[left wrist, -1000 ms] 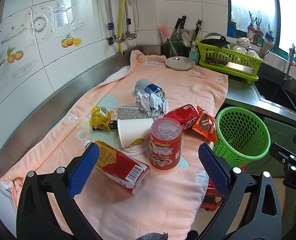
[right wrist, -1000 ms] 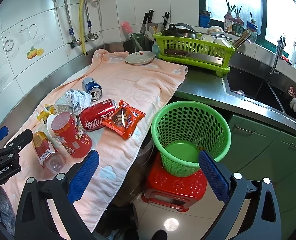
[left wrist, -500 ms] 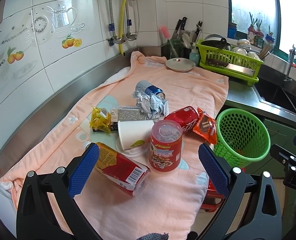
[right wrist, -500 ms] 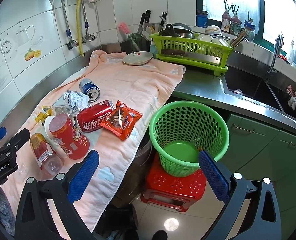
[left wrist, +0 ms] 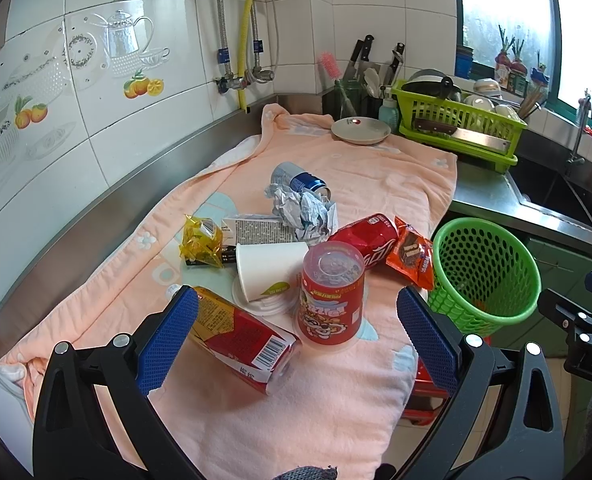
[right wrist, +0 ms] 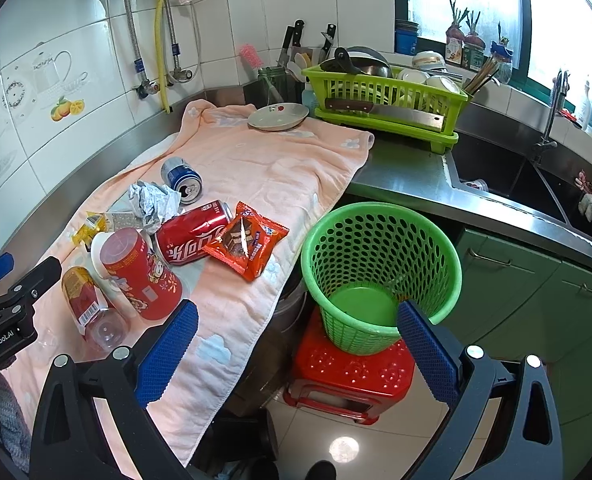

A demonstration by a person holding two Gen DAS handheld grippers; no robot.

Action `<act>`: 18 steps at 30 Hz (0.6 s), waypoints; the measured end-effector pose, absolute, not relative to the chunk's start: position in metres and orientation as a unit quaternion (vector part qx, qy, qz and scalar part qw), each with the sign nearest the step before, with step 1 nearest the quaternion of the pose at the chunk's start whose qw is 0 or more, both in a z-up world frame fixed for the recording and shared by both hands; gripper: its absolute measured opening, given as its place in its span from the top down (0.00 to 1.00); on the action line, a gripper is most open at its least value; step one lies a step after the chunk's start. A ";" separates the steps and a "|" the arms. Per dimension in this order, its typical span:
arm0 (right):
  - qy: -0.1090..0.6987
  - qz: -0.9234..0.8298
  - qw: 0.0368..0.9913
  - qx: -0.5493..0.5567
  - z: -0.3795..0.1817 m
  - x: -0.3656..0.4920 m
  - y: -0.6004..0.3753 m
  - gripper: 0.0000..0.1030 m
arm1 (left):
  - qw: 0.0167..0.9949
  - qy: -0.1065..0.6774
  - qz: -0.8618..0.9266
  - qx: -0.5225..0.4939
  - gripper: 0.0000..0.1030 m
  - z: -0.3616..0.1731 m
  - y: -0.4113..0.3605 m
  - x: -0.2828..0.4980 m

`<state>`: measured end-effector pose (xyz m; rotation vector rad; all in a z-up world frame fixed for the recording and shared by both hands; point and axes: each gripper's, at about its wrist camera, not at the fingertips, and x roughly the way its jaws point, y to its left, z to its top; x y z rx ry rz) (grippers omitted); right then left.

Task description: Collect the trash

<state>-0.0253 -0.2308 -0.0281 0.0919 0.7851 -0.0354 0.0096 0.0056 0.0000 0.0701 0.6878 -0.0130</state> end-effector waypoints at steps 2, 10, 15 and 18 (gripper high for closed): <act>0.383 -0.016 0.923 0.045 -0.028 -0.025 -0.230 0.06 | 0.941 0.337 -0.006 0.034 0.05 0.000 0.006 0.011; 0.384 -0.010 0.922 0.044 -0.029 -0.019 -0.227 0.06 | 0.941 0.337 -0.002 0.034 0.05 -0.001 0.007 0.010; 0.384 -0.006 0.922 0.042 -0.031 -0.015 -0.225 0.06 | 0.941 0.337 0.000 0.032 0.05 -0.002 0.010 0.011; 0.385 -0.002 0.922 0.044 -0.033 -0.010 -0.224 0.06 | 0.941 0.337 0.002 0.031 0.05 -0.002 0.012 0.011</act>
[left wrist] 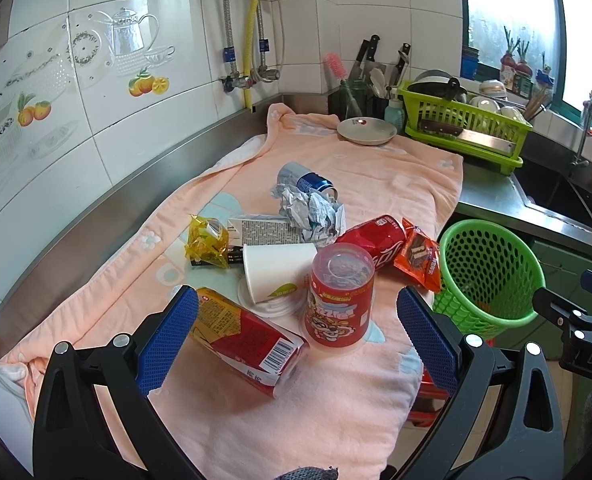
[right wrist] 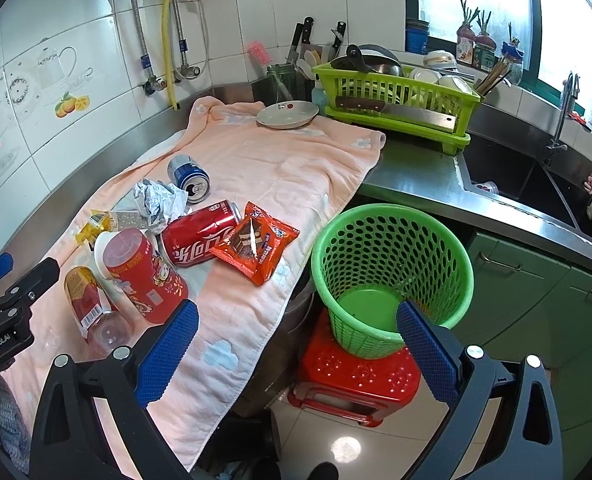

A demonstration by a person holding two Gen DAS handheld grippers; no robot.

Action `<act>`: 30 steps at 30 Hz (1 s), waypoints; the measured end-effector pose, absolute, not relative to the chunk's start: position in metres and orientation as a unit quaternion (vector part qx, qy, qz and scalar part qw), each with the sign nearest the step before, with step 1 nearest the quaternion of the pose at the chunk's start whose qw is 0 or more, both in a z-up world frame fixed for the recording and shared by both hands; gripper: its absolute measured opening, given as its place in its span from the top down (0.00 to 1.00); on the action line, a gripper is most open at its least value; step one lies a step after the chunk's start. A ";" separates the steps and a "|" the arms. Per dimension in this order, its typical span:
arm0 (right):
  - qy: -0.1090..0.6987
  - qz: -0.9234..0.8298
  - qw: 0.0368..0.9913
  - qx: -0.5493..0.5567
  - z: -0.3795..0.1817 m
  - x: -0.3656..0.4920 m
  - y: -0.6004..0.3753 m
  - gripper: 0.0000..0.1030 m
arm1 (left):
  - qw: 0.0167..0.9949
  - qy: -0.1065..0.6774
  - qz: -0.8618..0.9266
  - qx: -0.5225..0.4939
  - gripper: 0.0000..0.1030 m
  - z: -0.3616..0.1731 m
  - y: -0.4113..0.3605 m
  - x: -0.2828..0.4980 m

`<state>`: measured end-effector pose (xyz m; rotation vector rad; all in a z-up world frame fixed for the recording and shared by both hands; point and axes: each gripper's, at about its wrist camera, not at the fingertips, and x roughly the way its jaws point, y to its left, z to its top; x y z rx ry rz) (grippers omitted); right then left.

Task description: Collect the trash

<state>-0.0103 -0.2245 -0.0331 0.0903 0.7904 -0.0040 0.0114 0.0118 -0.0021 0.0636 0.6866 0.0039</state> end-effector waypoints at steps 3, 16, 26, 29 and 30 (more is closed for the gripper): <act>0.391 0.004 0.919 0.046 -0.037 -0.005 -0.224 0.06 | 0.941 0.337 0.004 0.030 0.05 -0.002 0.014 0.013; 0.414 0.058 0.902 0.113 -0.057 0.043 -0.230 0.07 | 0.941 0.337 0.023 0.022 0.05 -0.003 0.029 0.014; 0.428 0.099 0.881 0.177 -0.073 0.092 -0.228 0.08 | 0.939 0.342 0.044 0.012 0.05 -0.005 0.050 0.016; 0.439 0.111 0.866 0.211 -0.082 0.109 -0.231 0.14 | 0.938 0.343 0.054 0.008 0.05 -0.007 0.060 0.015; 0.442 0.116 0.861 0.221 -0.085 0.114 -0.232 0.15 | 0.937 0.344 0.057 0.007 0.05 -0.007 0.062 0.015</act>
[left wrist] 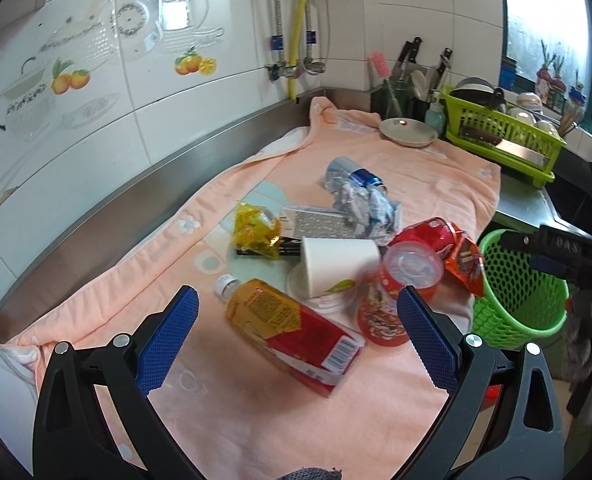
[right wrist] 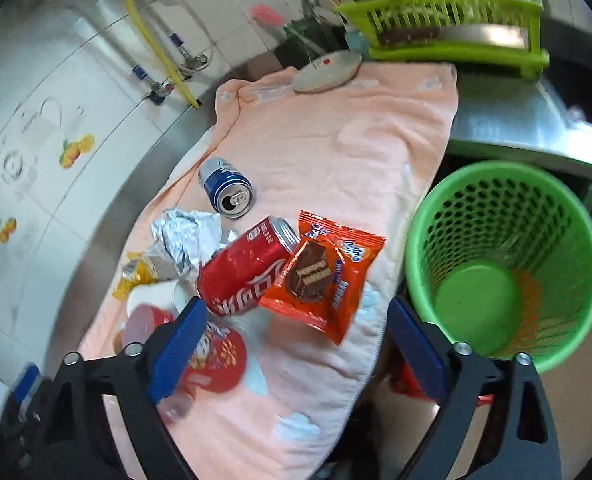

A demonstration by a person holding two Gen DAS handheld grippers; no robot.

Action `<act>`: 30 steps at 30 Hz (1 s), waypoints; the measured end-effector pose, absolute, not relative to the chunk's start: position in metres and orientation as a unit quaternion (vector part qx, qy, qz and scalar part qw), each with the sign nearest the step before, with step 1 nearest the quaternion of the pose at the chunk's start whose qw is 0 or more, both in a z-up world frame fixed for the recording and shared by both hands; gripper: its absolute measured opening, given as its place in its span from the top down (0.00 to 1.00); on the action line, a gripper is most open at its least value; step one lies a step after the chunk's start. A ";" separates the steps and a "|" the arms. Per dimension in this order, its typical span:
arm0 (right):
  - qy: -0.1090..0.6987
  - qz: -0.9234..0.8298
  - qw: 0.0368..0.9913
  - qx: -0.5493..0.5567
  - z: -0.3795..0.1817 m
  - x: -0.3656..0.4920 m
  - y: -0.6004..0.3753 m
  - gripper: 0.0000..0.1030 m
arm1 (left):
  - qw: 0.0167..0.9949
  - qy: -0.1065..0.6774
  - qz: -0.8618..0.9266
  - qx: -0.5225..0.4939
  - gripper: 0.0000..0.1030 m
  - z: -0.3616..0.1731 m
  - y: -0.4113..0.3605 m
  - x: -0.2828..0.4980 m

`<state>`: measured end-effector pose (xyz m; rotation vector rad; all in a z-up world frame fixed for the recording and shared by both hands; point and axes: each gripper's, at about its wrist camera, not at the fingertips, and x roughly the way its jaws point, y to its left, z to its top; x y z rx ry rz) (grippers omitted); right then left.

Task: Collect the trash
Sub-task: 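Grasp the orange snack wrapper with the right gripper while the left gripper reaches for the crumpled foil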

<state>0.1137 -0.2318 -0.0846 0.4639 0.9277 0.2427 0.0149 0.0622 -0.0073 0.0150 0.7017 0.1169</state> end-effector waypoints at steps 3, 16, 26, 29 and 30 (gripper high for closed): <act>0.458 0.119 0.842 0.258 -0.096 0.132 -0.234 0.17 | 0.937 0.343 0.070 0.002 0.05 -0.009 0.074 0.014; 0.503 0.112 0.796 0.318 -0.138 0.177 -0.242 0.30 | 0.927 0.358 0.112 -0.014 0.09 -0.020 0.116 0.008; 0.514 0.108 0.787 0.324 -0.155 0.187 -0.245 0.34 | 0.919 0.374 0.121 -0.039 0.13 -0.026 0.133 0.013; 0.519 0.104 0.788 0.314 -0.157 0.189 -0.242 0.34 | 0.922 0.369 0.109 -0.036 0.13 -0.021 0.125 0.023; 0.520 0.105 0.788 0.313 -0.158 0.190 -0.242 0.34 | 0.924 0.367 0.101 -0.033 0.13 -0.018 0.120 0.028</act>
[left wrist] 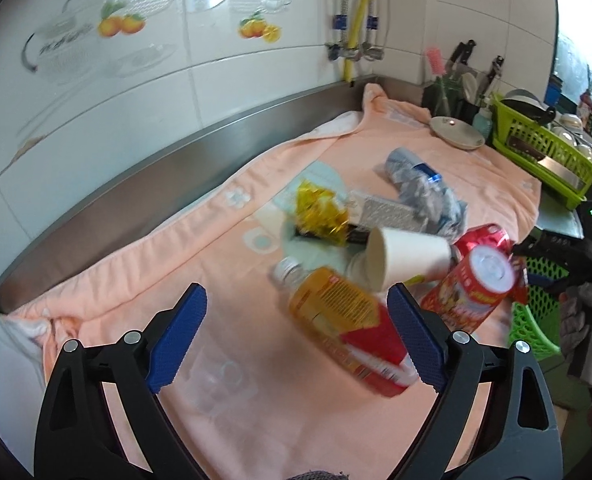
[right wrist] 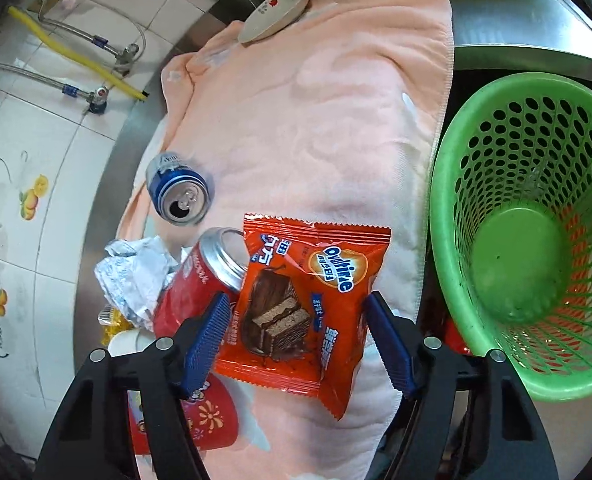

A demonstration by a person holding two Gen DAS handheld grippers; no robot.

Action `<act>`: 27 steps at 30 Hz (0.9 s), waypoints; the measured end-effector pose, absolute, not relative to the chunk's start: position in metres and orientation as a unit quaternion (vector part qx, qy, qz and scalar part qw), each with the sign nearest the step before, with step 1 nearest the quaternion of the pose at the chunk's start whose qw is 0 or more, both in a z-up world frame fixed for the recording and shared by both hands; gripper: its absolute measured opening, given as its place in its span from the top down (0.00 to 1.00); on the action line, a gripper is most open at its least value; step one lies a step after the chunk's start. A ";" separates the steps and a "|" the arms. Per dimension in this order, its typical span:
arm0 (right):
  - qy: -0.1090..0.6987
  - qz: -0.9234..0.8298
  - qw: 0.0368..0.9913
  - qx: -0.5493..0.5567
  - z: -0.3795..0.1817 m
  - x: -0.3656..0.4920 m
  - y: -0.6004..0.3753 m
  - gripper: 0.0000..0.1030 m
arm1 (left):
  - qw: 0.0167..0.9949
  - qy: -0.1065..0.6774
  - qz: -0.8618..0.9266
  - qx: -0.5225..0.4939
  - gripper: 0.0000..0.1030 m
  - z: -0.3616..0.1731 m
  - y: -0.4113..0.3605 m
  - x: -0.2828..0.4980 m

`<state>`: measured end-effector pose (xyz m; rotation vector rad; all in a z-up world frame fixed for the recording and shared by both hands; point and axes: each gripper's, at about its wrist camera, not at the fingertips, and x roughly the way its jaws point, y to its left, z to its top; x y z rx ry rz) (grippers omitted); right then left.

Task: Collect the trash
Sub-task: 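Grasp the orange snack wrapper with the right gripper while the left gripper reaches for the crumpled foil, then drop the snack wrapper into the green basket with the right gripper while the left gripper carries foil there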

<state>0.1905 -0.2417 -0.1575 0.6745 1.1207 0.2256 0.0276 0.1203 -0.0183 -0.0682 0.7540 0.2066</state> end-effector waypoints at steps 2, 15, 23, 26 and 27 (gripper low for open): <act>0.522 0.101 0.789 0.307 -0.160 0.191 -0.240 0.37 | 0.926 0.366 0.086 -0.031 0.13 -0.014 0.113 0.036; 0.519 0.109 0.796 0.290 -0.155 0.186 -0.236 0.53 | 0.916 0.400 -0.030 -0.026 0.17 -0.008 0.066 0.138; 0.515 0.113 0.801 0.284 -0.151 0.182 -0.235 0.55 | 0.889 0.451 -0.076 -0.027 0.17 -0.041 0.041 0.201; 0.513 0.113 0.802 0.284 -0.149 0.180 -0.235 0.56 | 0.881 0.466 -0.078 -0.035 0.17 -0.052 0.038 0.219; 0.512 0.113 0.803 0.284 -0.148 0.179 -0.235 0.56 | 0.878 0.470 -0.078 -0.037 0.17 -0.055 0.037 0.223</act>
